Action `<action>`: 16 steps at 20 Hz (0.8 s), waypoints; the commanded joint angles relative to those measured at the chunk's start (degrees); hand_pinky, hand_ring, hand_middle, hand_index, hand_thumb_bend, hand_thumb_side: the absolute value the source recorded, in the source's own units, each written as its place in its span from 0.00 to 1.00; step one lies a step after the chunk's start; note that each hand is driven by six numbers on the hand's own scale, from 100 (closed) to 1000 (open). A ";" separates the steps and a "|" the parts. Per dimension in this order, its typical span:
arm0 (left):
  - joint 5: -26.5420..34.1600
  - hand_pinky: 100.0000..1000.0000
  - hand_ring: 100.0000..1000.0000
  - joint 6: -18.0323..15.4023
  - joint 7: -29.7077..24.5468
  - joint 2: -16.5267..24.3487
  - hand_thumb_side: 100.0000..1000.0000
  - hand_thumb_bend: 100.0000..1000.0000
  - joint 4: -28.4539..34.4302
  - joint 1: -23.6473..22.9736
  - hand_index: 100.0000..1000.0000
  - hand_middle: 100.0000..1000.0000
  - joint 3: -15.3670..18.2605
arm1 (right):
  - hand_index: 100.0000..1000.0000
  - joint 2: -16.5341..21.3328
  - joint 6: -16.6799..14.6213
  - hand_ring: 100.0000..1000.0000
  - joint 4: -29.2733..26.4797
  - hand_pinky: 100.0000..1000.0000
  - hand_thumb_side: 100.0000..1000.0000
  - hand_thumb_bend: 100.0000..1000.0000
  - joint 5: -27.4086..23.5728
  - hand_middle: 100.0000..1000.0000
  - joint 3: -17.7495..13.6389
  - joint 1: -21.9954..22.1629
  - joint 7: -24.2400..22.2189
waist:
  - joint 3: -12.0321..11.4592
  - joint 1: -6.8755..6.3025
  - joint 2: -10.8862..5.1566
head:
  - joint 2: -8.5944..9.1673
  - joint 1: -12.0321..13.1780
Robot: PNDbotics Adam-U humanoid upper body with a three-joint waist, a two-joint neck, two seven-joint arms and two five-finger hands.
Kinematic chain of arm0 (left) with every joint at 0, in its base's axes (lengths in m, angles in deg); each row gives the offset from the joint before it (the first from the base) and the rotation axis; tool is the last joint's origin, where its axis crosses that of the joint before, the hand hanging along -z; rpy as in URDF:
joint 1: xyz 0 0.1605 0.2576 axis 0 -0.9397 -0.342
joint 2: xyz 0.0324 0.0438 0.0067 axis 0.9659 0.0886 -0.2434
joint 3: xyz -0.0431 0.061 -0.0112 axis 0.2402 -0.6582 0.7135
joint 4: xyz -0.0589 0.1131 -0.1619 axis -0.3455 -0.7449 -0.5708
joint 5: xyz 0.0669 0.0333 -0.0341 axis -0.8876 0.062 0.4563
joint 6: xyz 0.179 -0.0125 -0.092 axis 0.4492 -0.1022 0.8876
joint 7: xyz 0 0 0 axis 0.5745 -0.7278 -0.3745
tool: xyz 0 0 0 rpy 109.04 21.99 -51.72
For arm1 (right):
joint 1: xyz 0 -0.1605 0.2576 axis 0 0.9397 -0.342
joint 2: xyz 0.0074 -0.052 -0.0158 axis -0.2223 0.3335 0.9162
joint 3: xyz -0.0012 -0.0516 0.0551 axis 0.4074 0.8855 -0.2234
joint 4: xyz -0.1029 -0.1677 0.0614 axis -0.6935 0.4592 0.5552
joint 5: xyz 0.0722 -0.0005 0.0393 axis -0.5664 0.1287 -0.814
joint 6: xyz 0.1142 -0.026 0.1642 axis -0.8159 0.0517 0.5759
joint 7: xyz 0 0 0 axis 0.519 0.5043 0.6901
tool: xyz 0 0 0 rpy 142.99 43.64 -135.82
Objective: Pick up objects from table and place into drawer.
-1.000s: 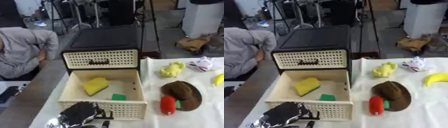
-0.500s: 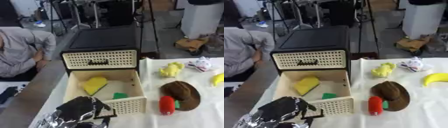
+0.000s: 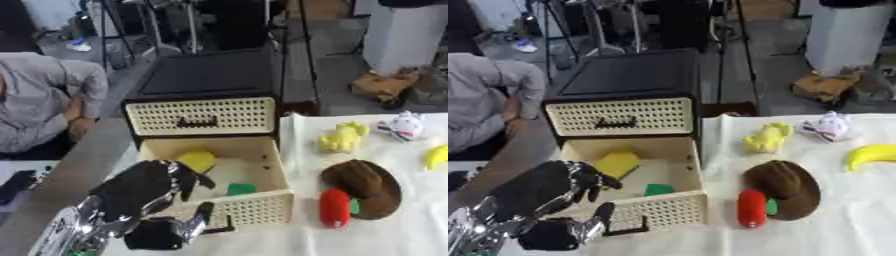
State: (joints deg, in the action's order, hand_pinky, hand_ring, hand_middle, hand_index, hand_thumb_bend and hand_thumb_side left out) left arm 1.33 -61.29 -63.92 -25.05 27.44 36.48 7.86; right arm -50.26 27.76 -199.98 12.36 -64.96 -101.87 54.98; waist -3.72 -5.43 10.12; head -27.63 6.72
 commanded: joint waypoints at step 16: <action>38.70 0.00 0.08 20.30 41.62 16.35 1.00 0.00 1.26 3.72 0.68 0.12 22.49 | 0.71 2.91 -1.64 0.70 -0.88 0.53 0.82 0.00 0.94 0.55 -0.41 -1.36 1.34 | -1.22 1.62 -0.30 | -2.63 -7.43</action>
State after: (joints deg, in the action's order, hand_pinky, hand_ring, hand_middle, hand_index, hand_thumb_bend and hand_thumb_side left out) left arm 37.48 -41.19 -24.78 -11.43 27.64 39.73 28.91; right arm -49.46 26.82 -199.98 12.46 -64.95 -102.38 55.83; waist -4.86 -4.08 10.48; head -29.68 -0.51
